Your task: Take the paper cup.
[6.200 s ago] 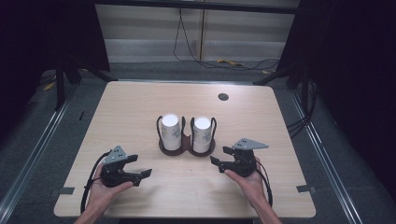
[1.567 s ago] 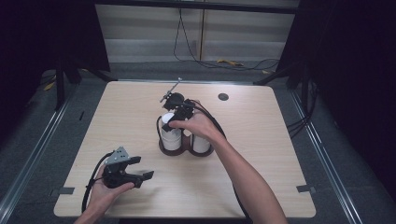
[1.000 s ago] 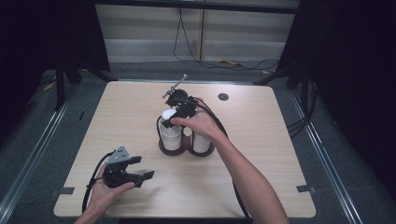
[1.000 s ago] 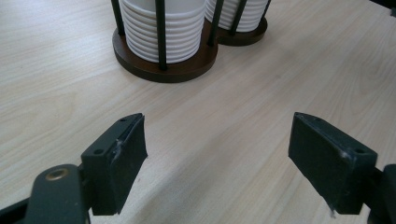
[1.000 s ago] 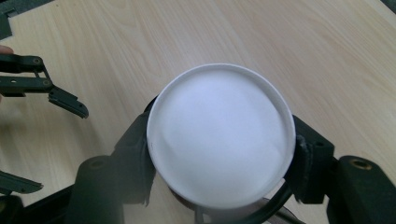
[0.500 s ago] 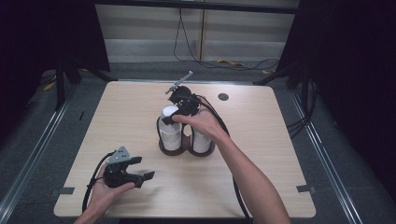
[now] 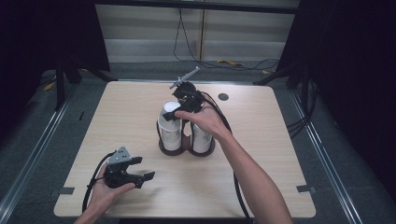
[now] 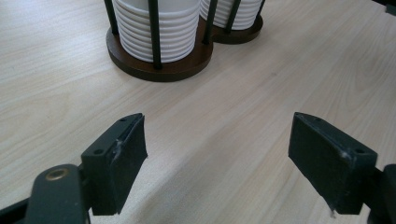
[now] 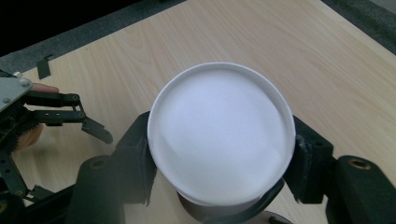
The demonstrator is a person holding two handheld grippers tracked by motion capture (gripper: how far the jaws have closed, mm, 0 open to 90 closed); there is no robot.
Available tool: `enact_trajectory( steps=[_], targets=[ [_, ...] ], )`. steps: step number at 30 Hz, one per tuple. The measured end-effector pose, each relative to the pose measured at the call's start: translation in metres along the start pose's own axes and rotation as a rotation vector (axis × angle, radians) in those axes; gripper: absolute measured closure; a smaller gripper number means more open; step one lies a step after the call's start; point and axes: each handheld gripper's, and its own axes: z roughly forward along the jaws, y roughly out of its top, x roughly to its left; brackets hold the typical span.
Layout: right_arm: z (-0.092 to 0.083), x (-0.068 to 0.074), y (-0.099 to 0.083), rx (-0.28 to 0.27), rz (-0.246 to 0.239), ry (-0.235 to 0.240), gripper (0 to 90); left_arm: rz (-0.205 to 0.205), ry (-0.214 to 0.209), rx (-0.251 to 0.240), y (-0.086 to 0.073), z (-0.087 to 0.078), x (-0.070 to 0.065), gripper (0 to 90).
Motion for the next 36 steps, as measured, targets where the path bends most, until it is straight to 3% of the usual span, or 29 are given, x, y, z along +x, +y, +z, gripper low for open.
enact_trajectory(
  steps=[6, 7, 9, 22, 30, 36],
  targets=[
    [-0.006, 0.003, 0.001, -0.027, -0.008, 0.007, 37.4, -0.004, 0.006, -0.010, 0.000, -0.001, 0.000, 19.2],
    [-0.008, 0.003, 0.001, -0.041, 0.005, 0.027, 37.5, 0.016, 0.012, -0.022, 0.000, -0.002, 0.000, 21.1],
    [-0.009, 0.003, 0.000, -0.045, 0.008, 0.025, 37.5, 0.017, 0.018, -0.029, 0.000, -0.003, -0.001, 23.1],
    [-0.019, 0.006, -0.009, -0.117, 0.025, 0.027, 37.7, -0.024, 0.026, -0.026, -0.001, -0.005, 0.005, 19.7],
    [-0.034, 0.004, -0.019, -0.184, 0.048, 0.062, 37.8, -0.021, 0.042, -0.054, 0.001, -0.011, 0.005, 19.7],
    [-0.046, 0.010, -0.031, -0.213, 0.037, 0.066, 37.8, -0.017, 0.038, -0.055, 0.006, -0.010, 0.004, 19.4]
  ],
)
